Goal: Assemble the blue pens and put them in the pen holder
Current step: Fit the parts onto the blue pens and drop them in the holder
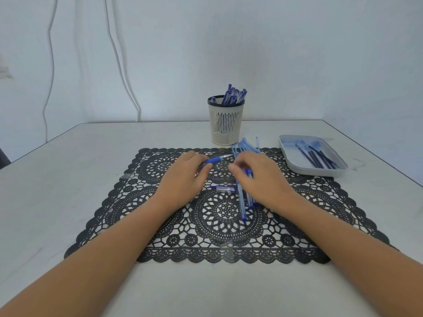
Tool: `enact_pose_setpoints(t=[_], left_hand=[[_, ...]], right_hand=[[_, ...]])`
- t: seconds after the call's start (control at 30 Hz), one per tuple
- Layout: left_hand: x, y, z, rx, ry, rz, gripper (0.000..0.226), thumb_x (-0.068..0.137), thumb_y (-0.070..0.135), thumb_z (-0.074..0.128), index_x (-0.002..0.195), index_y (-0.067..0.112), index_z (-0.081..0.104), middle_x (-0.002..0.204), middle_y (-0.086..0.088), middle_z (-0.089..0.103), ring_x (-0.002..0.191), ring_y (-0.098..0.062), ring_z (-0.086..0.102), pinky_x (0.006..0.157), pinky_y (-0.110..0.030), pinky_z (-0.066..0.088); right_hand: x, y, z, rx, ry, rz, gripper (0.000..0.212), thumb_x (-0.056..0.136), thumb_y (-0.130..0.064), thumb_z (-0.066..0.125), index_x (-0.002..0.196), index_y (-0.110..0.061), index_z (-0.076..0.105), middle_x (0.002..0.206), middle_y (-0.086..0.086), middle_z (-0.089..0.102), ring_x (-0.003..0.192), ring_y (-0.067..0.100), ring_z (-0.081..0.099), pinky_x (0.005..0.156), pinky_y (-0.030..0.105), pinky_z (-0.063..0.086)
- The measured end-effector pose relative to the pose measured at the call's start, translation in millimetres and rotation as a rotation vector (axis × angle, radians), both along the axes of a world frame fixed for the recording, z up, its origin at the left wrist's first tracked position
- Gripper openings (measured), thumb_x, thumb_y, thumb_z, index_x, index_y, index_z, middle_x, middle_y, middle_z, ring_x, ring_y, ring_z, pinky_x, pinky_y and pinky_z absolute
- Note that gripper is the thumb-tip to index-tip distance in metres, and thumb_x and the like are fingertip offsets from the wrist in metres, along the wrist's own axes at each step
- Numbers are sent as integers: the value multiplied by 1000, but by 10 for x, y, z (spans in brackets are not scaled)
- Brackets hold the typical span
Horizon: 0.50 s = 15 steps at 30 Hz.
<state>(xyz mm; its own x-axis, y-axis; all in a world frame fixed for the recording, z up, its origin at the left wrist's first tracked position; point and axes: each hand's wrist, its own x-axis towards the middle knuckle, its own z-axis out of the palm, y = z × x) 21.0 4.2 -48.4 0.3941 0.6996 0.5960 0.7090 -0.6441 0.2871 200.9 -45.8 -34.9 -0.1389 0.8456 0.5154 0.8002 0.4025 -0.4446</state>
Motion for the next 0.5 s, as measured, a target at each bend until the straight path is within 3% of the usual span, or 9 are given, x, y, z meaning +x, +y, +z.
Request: enact_pose_setpoints(t=[0.1,0.2,0.27,0.33,0.5], left_hand=[[9,-26,8,28,36,-60,25,93,26,51,108,9,62,86,5,52,82,-11,47,73,-22,35],[24,-45,8,79,104,-127,40,91,38,40,105,9,63,88,1,57,81,-9,48,73,-23,39],[30,-50,9,103,128,-157,42,91,38,37,105,8,63,86,1,57,79,-7,45,72,-23,38],[30,-50,6,115,139,-183,39,92,36,37,104,8,63,84,3,54,77,-9,45,69,-24,39],[26,-26,-2,66,108,-221,41,93,37,34,105,9,62,82,11,44,75,-8,43,68,-22,35]], right_hand=[[44,-6,84,-83,192,-87,27,94,-45,41,81,-22,50,70,-13,50,64,0,44,64,23,39],[66,12,97,-217,172,-80,40,94,-51,34,70,-23,50,72,0,60,58,7,47,61,28,38],[64,24,91,-250,168,-48,43,95,-47,36,69,-20,56,66,-2,60,49,1,47,55,21,36],[66,33,90,-265,198,-8,38,96,-40,41,72,-17,60,61,-7,57,41,-4,46,47,11,33],[79,34,76,-228,216,43,30,95,-33,46,79,-13,61,63,-7,56,39,-2,42,43,10,34]])
